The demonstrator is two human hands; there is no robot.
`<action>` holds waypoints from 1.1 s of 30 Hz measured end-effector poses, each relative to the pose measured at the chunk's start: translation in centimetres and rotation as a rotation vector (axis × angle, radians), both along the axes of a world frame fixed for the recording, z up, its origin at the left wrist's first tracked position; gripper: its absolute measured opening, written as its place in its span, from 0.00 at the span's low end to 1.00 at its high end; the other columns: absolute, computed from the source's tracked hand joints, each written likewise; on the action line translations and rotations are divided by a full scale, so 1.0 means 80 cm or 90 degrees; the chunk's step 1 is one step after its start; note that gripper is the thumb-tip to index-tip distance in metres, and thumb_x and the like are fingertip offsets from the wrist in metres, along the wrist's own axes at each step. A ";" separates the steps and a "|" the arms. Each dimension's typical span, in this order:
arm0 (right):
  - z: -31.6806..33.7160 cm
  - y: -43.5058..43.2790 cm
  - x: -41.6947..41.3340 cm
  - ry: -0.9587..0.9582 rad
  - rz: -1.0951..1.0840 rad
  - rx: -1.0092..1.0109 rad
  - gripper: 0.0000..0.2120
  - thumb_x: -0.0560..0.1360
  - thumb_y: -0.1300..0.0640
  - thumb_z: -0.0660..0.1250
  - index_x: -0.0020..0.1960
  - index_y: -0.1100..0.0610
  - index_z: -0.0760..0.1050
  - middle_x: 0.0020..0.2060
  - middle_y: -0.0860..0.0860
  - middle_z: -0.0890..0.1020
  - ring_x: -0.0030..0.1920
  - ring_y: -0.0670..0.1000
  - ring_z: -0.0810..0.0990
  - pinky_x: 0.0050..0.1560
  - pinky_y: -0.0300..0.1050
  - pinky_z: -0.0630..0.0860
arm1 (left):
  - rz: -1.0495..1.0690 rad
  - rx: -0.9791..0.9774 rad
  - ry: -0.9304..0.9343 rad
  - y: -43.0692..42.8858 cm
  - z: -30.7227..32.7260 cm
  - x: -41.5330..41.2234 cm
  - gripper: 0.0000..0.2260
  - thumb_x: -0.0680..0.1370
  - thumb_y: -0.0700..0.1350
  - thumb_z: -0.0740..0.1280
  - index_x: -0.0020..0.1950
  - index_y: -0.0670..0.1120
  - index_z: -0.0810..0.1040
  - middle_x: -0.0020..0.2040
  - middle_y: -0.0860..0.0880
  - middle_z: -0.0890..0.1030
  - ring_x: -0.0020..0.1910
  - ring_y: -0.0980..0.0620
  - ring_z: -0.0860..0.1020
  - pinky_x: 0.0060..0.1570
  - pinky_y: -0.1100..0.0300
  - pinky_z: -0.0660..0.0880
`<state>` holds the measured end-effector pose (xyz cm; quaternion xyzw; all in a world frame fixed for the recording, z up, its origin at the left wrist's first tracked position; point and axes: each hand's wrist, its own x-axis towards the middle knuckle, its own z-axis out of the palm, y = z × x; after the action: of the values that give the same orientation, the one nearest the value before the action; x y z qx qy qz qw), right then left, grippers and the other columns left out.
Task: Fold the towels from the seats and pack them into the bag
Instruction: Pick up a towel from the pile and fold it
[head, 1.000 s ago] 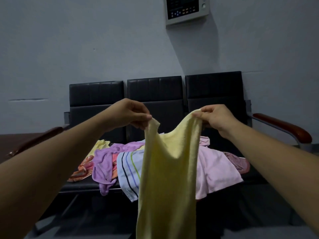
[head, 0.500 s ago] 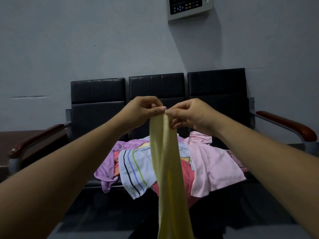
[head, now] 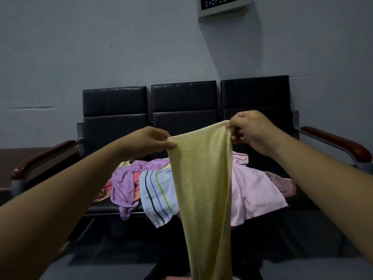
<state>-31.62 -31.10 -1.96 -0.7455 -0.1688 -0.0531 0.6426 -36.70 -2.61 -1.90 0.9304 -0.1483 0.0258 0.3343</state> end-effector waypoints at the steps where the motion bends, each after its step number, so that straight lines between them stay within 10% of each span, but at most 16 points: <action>1: -0.003 -0.003 0.000 -0.009 -0.020 -0.032 0.08 0.76 0.67 0.68 0.38 0.61 0.75 0.30 0.56 0.77 0.29 0.51 0.75 0.34 0.45 0.75 | 0.025 0.028 -0.058 0.000 0.000 0.002 0.15 0.73 0.59 0.70 0.50 0.49 0.83 0.47 0.51 0.85 0.46 0.60 0.82 0.53 0.57 0.79; 4: 0.006 -0.006 -0.001 -0.070 -0.031 -0.004 0.06 0.78 0.65 0.69 0.43 0.59 0.77 0.33 0.54 0.81 0.31 0.48 0.79 0.35 0.43 0.75 | 0.028 -0.120 -0.172 -0.017 0.012 0.001 0.05 0.78 0.46 0.69 0.49 0.46 0.82 0.44 0.50 0.84 0.41 0.60 0.83 0.48 0.61 0.82; 8: 0.046 -0.012 -0.006 -0.002 0.175 0.395 0.04 0.76 0.65 0.69 0.48 0.57 0.76 0.39 0.52 0.81 0.35 0.46 0.78 0.42 0.40 0.76 | -0.119 -0.527 -0.094 -0.025 0.040 -0.006 0.11 0.75 0.39 0.68 0.57 0.39 0.79 0.46 0.46 0.83 0.44 0.51 0.83 0.47 0.60 0.82; 11: 0.029 -0.014 0.013 0.037 0.059 0.117 0.14 0.73 0.65 0.72 0.58 0.60 0.80 0.42 0.53 0.82 0.37 0.48 0.78 0.43 0.42 0.73 | 0.042 -0.191 -0.118 -0.023 0.031 0.004 0.14 0.76 0.42 0.71 0.62 0.43 0.80 0.51 0.47 0.84 0.48 0.52 0.84 0.53 0.56 0.82; 14: -0.004 -0.016 0.027 0.018 -0.078 -0.124 0.12 0.71 0.64 0.76 0.55 0.64 0.83 0.36 0.51 0.84 0.33 0.45 0.79 0.41 0.42 0.70 | 0.109 -0.204 -0.115 -0.017 0.007 0.014 0.09 0.76 0.45 0.73 0.54 0.43 0.83 0.48 0.46 0.85 0.47 0.52 0.85 0.54 0.55 0.82; 20: -0.011 -0.006 0.019 0.004 0.093 0.122 0.04 0.75 0.61 0.72 0.48 0.53 0.82 0.40 0.48 0.85 0.46 0.50 0.81 0.52 0.48 0.74 | 0.058 -0.375 -0.135 -0.027 -0.011 0.020 0.03 0.78 0.41 0.71 0.49 0.42 0.82 0.44 0.46 0.84 0.45 0.50 0.83 0.51 0.57 0.81; 24: -0.020 0.013 0.014 0.105 0.260 0.265 0.03 0.76 0.61 0.69 0.48 0.54 0.80 0.40 0.50 0.83 0.39 0.49 0.82 0.42 0.46 0.81 | 0.029 -0.415 -0.146 -0.037 -0.008 0.024 0.03 0.79 0.41 0.70 0.50 0.42 0.81 0.43 0.47 0.83 0.44 0.51 0.82 0.50 0.58 0.81; 29: -0.004 0.035 0.026 0.090 0.197 0.316 0.05 0.80 0.64 0.65 0.48 0.59 0.77 0.38 0.52 0.83 0.37 0.47 0.82 0.38 0.43 0.82 | 0.117 -0.524 -0.161 -0.030 -0.033 0.043 0.05 0.81 0.40 0.67 0.54 0.39 0.79 0.41 0.47 0.80 0.39 0.54 0.79 0.47 0.54 0.77; 33: 0.022 0.041 0.033 0.058 0.179 0.308 0.03 0.81 0.65 0.65 0.51 0.60 0.77 0.40 0.54 0.83 0.38 0.49 0.83 0.39 0.43 0.82 | -0.046 -0.584 0.043 -0.024 -0.073 0.048 0.11 0.79 0.45 0.68 0.59 0.41 0.77 0.47 0.47 0.83 0.45 0.51 0.82 0.50 0.53 0.78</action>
<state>-28.99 -27.79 -0.23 -0.5412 -0.2236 0.0312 0.8100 -32.84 -4.55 -7.74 0.6811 -0.1429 0.0470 0.7165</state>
